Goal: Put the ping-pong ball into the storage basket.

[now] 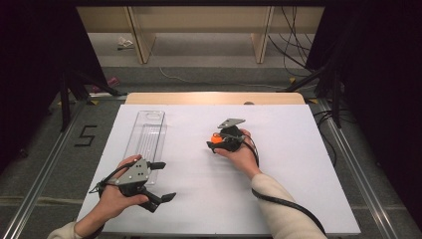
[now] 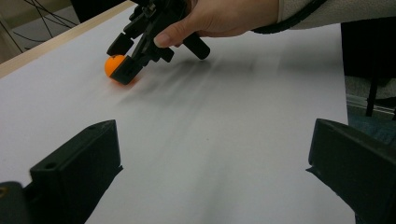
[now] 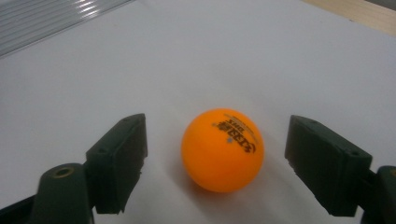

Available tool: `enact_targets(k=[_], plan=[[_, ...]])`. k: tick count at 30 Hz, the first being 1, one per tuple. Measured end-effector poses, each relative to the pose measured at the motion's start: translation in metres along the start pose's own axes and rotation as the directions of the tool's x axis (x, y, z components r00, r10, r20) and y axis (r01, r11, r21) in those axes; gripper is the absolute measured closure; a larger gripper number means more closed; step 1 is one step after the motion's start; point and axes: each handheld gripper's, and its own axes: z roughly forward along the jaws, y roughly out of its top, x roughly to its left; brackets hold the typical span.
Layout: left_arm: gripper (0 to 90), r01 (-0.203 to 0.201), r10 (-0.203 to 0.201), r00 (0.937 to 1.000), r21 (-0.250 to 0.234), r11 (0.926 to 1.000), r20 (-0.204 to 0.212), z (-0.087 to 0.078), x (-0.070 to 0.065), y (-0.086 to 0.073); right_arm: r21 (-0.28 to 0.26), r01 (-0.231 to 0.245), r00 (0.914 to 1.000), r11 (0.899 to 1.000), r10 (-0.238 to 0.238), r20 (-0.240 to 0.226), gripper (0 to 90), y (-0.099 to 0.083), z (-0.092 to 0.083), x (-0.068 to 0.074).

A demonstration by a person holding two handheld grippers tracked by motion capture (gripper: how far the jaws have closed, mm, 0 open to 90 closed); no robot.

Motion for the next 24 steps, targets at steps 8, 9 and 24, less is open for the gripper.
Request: enact_targets(k=[8,9,24], plan=[[1.8,0.000,0.000,1.0000,0.001,1.0000,0.001,0.0001,0.0001,-0.0001,0.010,-0.009,1.0000,1.000,0.009,0.002,27.9,0.0003,0.0042,-0.0001],[1.8,0.000,0.000,1.0000,0.001,1.0000,0.002,0.0001,0.0001,-0.0001,0.012,-0.013,0.9999,1.000,0.013,0.000,29.6,-0.0001,0.0049,0.0000],[1.9,-0.001,0.001,1.0000,0.005,1.0000,0.005,0.0003,0.0002,-0.0004,0.025,-0.012,0.9999,1.000,0.012,0.011,39.4,-0.0003,0.0094,0.0000]])
